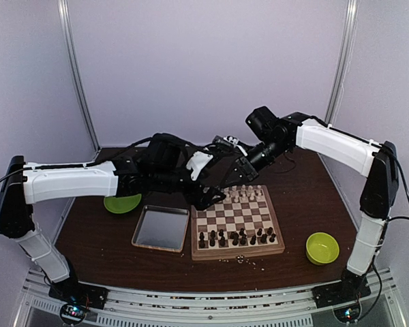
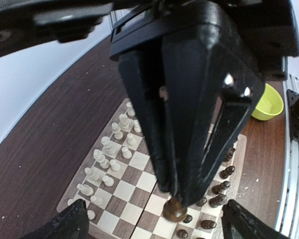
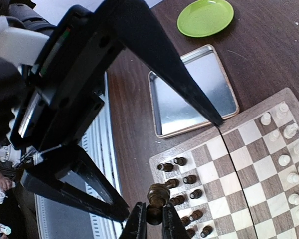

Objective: Set up the chess pieces on the board
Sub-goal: Pass from the left arm to the right, then place the pawn at c7.

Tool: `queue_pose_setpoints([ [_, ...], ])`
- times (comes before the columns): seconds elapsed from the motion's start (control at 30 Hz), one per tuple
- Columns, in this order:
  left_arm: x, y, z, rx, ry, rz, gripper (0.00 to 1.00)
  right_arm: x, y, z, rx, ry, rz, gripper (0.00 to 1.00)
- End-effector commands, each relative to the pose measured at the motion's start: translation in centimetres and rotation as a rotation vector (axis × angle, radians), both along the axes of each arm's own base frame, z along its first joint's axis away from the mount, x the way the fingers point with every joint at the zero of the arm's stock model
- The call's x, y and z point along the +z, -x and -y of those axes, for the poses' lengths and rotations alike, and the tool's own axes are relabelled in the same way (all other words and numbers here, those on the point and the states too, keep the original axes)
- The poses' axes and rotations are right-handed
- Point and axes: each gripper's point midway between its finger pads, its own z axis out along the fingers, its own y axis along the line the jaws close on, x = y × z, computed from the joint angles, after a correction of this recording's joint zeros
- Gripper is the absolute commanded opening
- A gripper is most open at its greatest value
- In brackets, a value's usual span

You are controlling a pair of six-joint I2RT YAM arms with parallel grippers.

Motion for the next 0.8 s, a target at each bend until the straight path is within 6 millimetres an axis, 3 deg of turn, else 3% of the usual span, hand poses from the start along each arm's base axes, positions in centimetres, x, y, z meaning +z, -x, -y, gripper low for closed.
queue_pose_setpoints([
  [0.0, 1.2, -0.6, -2.2, 0.085, 0.005, 0.063, 0.98, -1.1, -0.7, 3.2, -0.022, 0.103, 0.165, 0.09],
  [0.17, 0.7, -2.0, -5.2, 0.219, 0.014, 0.058, 0.98, -5.2, 0.0, 6.7, 0.005, 0.267, 0.283, 0.09],
  [0.33, 0.2, -1.9, -5.8, 0.197, 0.069, 0.0, 0.98, -8.7, 1.1, 8.9, 0.068, 0.384, 0.3, 0.09],
  [0.53, -1.2, -3.3, -6.2, 0.261, 0.039, -0.076, 0.98, -11.3, 2.0, 9.2, 0.132, 0.461, 0.302, 0.09],
  [0.77, -0.9, -3.4, -6.2, 0.269, 0.045, -0.081, 0.98, -14.4, 3.1, 9.5, 0.19, 0.541, 0.292, 0.09],
])
